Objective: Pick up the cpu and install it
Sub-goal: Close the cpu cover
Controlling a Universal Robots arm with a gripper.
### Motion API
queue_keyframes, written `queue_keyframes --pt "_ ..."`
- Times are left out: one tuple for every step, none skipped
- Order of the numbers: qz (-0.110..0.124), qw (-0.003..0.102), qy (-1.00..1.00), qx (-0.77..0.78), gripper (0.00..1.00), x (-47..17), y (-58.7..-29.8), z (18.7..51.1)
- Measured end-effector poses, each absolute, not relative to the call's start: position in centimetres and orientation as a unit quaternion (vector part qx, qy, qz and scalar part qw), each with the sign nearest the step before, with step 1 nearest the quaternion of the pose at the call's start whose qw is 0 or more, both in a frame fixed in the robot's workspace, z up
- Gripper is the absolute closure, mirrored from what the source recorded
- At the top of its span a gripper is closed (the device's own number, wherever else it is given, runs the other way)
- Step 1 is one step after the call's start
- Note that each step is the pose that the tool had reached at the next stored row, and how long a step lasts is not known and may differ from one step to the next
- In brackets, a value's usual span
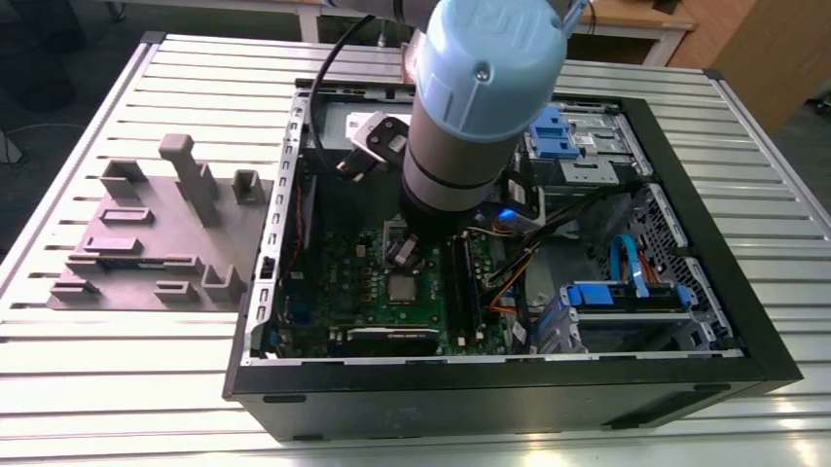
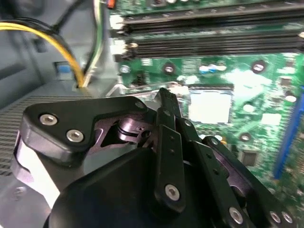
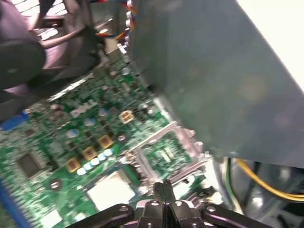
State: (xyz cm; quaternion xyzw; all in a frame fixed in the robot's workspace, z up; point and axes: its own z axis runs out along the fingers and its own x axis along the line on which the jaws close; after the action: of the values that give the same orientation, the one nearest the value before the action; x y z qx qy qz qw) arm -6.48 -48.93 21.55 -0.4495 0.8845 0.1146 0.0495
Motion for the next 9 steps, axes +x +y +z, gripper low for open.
queue_keyframes --pt "0.122 0.054 0.883 -0.449 0.90 -6.37 -48.92 21.54" --pt "0.127 0.056 0.883 -0.449 0.90 -6.28 -48.93 21.47" --pt "0.129 0.057 0.883 -0.449 0.90 -6.19 -48.92 21.37" --pt "0.130 0.057 0.882 -0.449 0.90 -6.14 -48.91 21.28" --pt "0.130 0.058 0.882 -0.448 0.90 -6.13 -48.92 21.22" --pt "0.130 0.058 0.882 -0.448 0.90 -6.14 -48.92 21.21" --pt "0.131 0.058 0.882 -0.448 0.90 -6.13 -48.92 21.21" --pt "0.131 0.058 0.882 -0.449 0.90 -6.13 -48.92 21.21" --pt "0.131 0.058 0.882 -0.449 0.90 -6.13 -48.92 21.20"
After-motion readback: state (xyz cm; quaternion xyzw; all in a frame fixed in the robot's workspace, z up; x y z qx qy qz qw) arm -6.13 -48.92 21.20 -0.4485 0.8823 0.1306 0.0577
